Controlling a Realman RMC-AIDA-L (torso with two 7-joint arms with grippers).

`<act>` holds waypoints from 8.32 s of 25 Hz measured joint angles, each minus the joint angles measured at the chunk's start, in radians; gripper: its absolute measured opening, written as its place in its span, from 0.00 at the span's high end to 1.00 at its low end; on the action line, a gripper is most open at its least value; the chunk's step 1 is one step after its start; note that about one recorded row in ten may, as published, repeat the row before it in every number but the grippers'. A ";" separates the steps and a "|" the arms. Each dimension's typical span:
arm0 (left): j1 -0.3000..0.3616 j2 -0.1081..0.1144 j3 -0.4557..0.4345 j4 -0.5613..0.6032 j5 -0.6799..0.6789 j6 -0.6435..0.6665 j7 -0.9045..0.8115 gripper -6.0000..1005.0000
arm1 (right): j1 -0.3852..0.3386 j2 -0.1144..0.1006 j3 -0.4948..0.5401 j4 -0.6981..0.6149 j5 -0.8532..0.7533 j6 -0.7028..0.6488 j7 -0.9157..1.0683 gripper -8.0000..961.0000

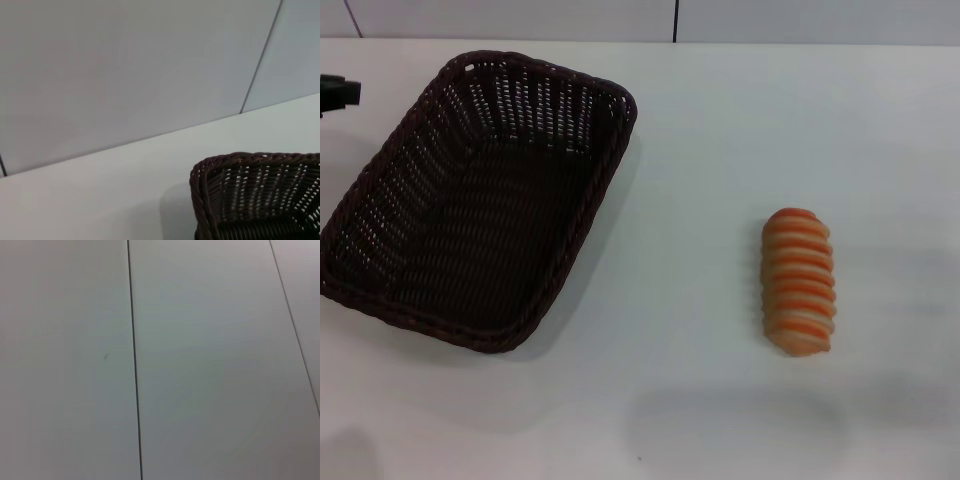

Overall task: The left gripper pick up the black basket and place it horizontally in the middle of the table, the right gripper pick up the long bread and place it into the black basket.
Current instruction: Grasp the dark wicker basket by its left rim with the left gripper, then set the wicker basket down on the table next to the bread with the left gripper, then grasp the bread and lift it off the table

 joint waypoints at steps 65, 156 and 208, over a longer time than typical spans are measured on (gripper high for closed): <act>-0.016 -0.037 0.104 0.174 0.190 0.069 -0.034 0.46 | 0.011 -0.003 0.000 0.004 -0.005 -0.001 0.000 0.26; -0.276 0.021 0.169 0.226 0.008 -0.360 0.638 0.70 | -0.102 0.002 -0.054 0.069 0.000 -0.104 0.000 0.26; 0.071 -0.017 -0.244 0.185 -0.655 0.029 0.665 0.35 | -0.115 -0.006 -0.449 0.405 0.072 0.339 -0.197 0.26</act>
